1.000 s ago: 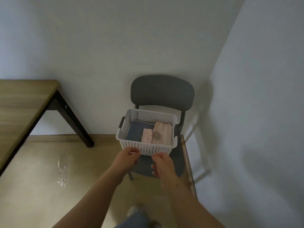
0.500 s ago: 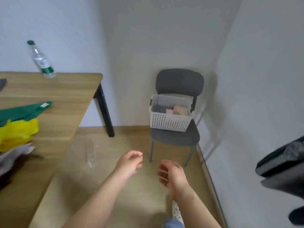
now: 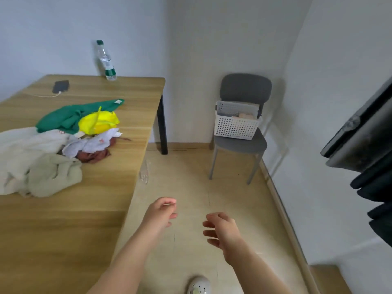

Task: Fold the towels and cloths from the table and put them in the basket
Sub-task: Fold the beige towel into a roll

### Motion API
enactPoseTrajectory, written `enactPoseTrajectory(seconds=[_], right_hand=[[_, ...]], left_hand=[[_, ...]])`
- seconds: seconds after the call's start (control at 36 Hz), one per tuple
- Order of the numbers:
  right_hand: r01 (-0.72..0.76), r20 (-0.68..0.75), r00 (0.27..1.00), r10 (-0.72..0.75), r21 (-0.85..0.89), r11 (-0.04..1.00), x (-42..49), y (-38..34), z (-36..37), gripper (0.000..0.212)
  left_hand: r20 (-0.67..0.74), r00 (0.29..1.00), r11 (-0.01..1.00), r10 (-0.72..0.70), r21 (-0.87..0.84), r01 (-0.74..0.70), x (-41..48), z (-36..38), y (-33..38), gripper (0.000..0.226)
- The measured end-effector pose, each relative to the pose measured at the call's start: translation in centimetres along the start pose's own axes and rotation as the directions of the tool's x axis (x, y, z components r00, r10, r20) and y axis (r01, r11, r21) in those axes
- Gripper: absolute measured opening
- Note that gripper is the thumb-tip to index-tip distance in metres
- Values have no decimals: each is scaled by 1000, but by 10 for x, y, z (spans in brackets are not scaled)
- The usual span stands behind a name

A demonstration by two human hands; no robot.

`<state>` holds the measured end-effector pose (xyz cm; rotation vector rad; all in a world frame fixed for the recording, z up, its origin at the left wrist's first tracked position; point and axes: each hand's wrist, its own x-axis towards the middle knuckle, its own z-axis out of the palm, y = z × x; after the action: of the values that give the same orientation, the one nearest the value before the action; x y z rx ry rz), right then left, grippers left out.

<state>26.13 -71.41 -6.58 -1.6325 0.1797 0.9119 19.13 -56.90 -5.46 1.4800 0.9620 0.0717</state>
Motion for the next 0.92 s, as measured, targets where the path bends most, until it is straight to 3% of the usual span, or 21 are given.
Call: enactPoseTrajectory(seconds=[0.25,0.47,0.72,0.92], right_hand=[[-24,66,998,23,13,1000,-114,94,53,9],[-12,123,992,12,3,1000,-164,125,99,6],[26,171,985,-25,1,1000,-148,97,188,7],[88,176,981,-88,2,996,-81,53,302,7]], left_hand=[[-25,999,1000,-26,12,26,-128,-66,-87,11],[-118,992,998,-52,-29,49,-170,-140,-118,13],[-141,990,1000,18,-11,-20,-143,-213,-103,18],[-161,977,989,143,49,-137,-45,-307,-70,18]])
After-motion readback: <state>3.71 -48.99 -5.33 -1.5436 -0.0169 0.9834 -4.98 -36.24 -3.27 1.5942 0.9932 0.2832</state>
